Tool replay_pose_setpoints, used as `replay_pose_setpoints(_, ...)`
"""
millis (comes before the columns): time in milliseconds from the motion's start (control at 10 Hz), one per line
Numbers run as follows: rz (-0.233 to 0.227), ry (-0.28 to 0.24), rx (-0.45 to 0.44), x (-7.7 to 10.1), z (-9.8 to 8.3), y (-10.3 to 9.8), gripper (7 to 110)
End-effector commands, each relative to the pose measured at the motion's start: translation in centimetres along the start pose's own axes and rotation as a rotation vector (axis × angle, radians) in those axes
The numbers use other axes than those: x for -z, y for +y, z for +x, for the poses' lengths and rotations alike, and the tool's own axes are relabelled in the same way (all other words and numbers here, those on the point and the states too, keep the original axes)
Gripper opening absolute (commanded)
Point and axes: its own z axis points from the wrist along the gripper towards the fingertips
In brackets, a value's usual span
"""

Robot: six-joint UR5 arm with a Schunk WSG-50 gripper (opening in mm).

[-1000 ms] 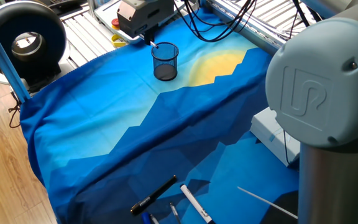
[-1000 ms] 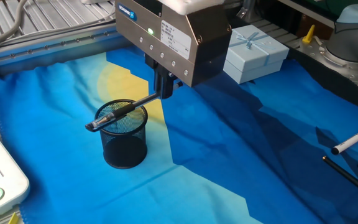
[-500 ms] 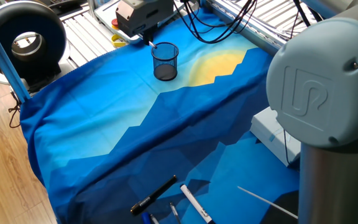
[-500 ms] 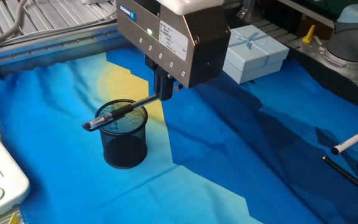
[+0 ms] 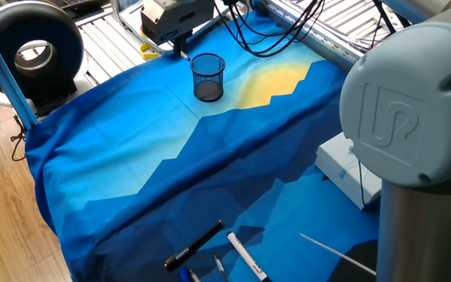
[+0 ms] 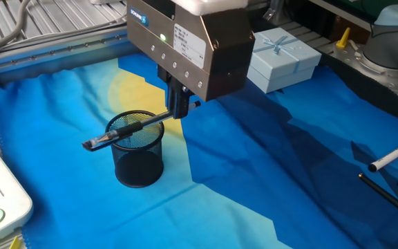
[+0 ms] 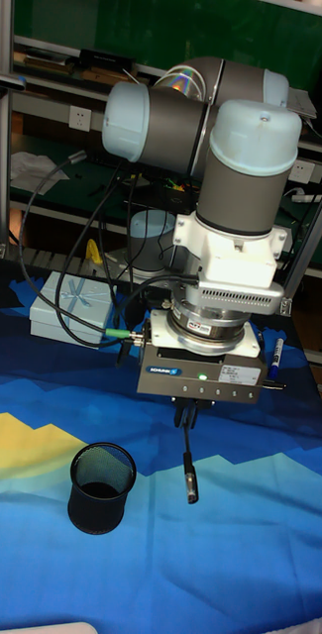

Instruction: Put the pen into the pen holder

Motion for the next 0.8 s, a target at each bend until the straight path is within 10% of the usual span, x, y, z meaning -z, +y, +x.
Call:
replay_pose_setpoints(0,-0.012,0.002,0.021,0.1,0.0,0.2,7)
replay_pose_setpoints(700,0.076,0.063,0.271,-0.2,3.1,-2.6,7)
